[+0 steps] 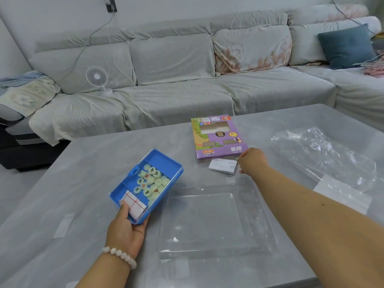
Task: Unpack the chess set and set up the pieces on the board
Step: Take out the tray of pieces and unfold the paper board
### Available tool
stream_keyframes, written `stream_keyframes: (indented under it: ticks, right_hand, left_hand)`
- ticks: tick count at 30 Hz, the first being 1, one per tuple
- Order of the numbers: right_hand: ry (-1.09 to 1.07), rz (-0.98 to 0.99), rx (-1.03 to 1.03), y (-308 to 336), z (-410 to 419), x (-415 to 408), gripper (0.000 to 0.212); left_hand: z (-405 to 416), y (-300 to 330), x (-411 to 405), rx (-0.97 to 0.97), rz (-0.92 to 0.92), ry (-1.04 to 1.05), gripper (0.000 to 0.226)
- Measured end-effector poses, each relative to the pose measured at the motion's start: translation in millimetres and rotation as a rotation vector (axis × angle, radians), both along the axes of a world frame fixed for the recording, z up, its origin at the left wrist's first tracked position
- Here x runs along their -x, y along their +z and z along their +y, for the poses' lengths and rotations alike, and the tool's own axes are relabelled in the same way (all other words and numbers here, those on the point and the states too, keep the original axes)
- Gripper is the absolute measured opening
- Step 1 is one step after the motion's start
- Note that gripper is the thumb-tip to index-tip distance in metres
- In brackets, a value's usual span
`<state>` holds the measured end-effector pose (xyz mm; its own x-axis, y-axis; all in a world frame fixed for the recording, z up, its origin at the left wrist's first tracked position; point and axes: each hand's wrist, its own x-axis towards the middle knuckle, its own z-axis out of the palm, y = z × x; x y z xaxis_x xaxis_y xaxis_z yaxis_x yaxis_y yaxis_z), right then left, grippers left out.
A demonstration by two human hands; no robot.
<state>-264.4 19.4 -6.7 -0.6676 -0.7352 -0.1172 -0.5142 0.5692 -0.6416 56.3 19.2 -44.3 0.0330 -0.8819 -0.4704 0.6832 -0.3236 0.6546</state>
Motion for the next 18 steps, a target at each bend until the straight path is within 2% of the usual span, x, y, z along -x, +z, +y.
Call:
stream_keyframes:
  ticks: [2,3,5,8,11,13,17,18]
  right_hand:
    - [-0.009,0.102,0.052,6.7,6.4,-11.5,0.028]
    - [0.007,0.066,0.104,9.2,8.5,-18.5,0.027]
    - [0.052,-0.197,0.216,20.3,13.5,-35.5,0.024]
    - [0.144,-0.632,0.219,39.1,27.8,-57.7,0.029]
    - [0.231,-0.811,0.193,42.0,43.0,-65.9,0.035]
    - [0.188,-0.883,0.264,37.6,51.1,-64.4,0.033]
    - [-0.023,-0.955,0.42,38.9,70.9,-44.1,0.022]
    - [-0.08,-0.94,0.433,39.9,75.3,-37.0,0.021]
  left_hand:
    - [1.0,1.9,-1.5,0.006,-0.037,-0.073,0.015]
    - [1.6,3.4,-2.9,0.011,-0.073,-0.089,0.016]
    - [0.4,10.1,-3.7,0.041,-0.149,-0.14,0.015]
    - [-0.5,29.0,5.7,0.161,-0.24,-0.279,0.016]
    - [3.1,51.2,26.9,0.235,-0.263,-0.413,0.019]
    - [10.0,60.5,41.5,0.259,-0.285,-0.484,0.024]
    - [27.8,59.5,64.8,0.183,-0.23,-0.55,0.059]
    - [35.8,55.8,70.7,0.164,-0.274,-0.556,0.059]
